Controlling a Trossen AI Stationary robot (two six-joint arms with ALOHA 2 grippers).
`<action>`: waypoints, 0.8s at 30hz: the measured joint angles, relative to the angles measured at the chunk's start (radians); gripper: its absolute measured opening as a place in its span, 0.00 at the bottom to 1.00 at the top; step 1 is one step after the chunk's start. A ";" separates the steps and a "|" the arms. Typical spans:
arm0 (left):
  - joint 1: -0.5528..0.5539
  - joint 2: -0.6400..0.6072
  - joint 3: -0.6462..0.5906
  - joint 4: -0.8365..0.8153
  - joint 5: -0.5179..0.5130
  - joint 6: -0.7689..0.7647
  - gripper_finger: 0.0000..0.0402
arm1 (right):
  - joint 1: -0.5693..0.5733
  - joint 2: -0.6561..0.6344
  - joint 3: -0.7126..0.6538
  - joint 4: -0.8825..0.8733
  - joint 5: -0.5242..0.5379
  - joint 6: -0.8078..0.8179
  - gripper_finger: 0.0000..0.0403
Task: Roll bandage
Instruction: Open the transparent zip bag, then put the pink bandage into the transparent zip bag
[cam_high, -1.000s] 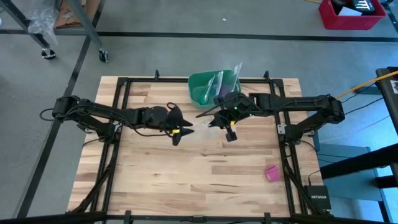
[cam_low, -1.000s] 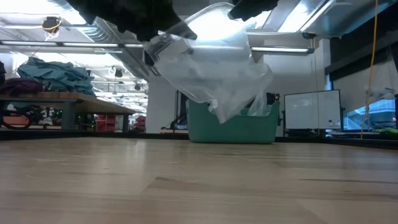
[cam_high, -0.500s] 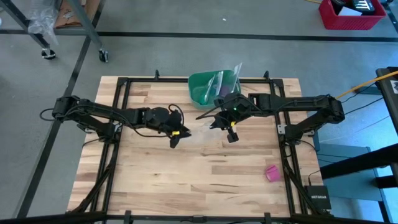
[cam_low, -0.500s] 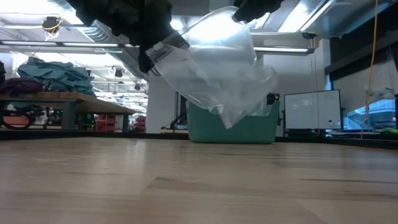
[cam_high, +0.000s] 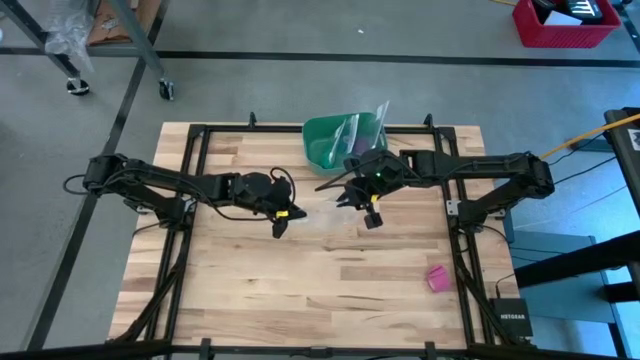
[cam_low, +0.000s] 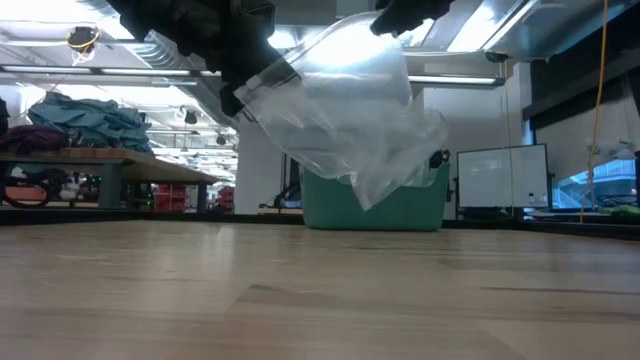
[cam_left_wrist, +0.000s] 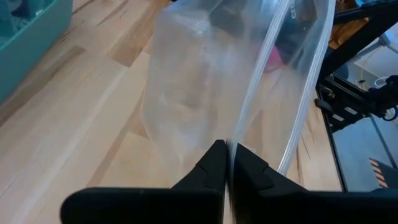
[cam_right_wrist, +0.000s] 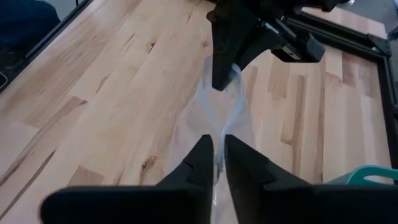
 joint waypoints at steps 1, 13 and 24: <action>0.000 -0.005 0.000 -0.003 0.000 -0.001 0.00 | 0.000 0.000 0.000 0.006 0.000 0.000 0.12; 0.002 -0.144 0.000 -0.318 0.000 -0.001 0.00 | 0.000 0.000 0.001 0.040 0.000 0.002 0.37; 0.002 -0.275 0.000 -0.528 -0.005 -0.034 0.00 | 0.000 -0.001 0.243 -0.374 0.023 -0.007 0.38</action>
